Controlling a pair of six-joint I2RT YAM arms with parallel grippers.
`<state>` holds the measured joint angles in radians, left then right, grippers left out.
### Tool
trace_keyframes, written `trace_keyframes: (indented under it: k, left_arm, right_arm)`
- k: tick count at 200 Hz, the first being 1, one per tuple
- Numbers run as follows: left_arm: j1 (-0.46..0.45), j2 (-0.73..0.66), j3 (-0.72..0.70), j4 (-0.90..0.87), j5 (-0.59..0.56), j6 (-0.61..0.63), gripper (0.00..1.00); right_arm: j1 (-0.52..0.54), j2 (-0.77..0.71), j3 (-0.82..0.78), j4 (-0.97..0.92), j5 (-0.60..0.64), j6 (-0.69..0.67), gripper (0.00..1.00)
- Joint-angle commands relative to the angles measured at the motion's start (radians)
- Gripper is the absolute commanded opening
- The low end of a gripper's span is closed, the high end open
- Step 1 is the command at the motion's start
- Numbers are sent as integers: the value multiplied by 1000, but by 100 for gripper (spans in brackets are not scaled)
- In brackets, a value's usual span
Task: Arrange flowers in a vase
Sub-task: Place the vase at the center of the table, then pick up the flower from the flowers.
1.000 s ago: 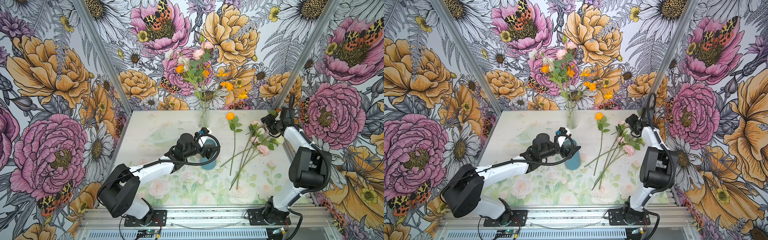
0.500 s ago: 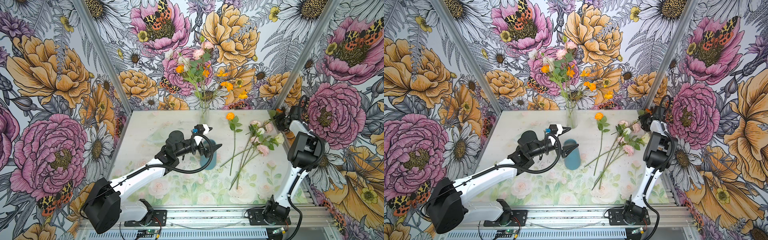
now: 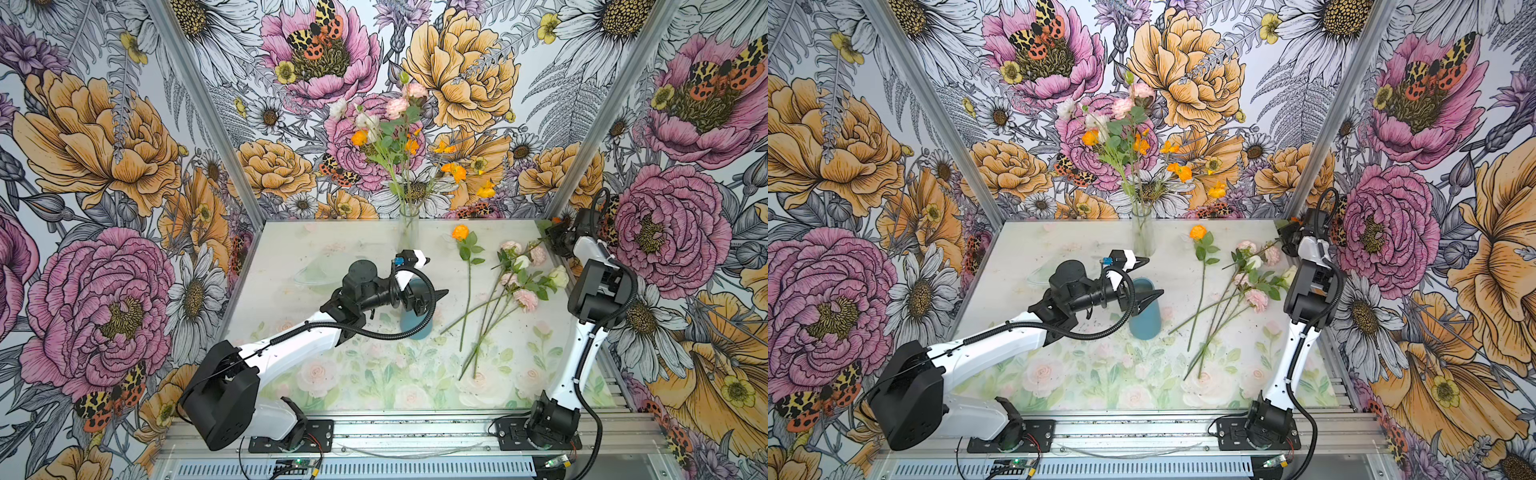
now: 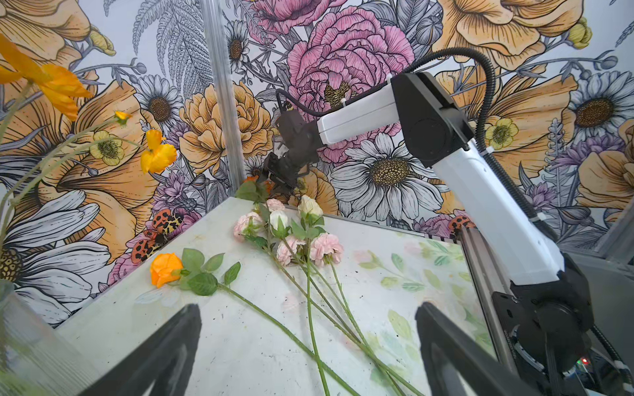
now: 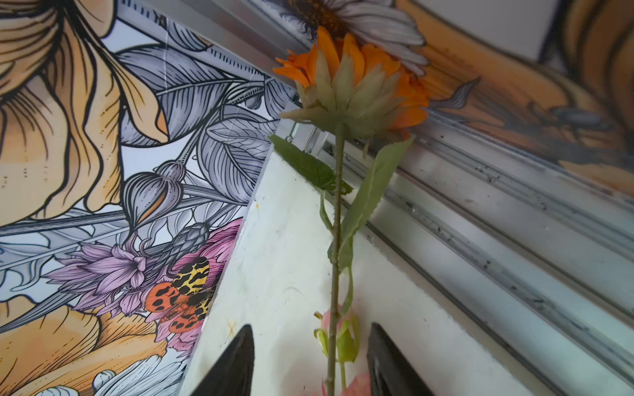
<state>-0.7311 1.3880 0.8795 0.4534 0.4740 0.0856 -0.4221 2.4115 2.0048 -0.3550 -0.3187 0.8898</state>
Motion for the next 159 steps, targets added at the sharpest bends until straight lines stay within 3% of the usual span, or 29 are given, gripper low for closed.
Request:
trace_keyframes:
  k: [1,55,107,137,159]
  left_arm:
    - [-5,22,39,40,-20,-5,99]
    - [-5,69,74,63,36,-1,99]
    - [-8,49,87,64,54,6,99]
    - [-11,52,79,65,45,3,99]
    - [-26,41,69,65,30,0,99]
  right_arm:
    - [7,46,45,-5,12,-15,54]
    - [14,136,140,-8,-21,4,50]
    - [17,145,174,-9,-24,5,15]
    - [21,114,173,-13,-23,-14,0]
    - [29,74,165,-16,-25,-26,0]
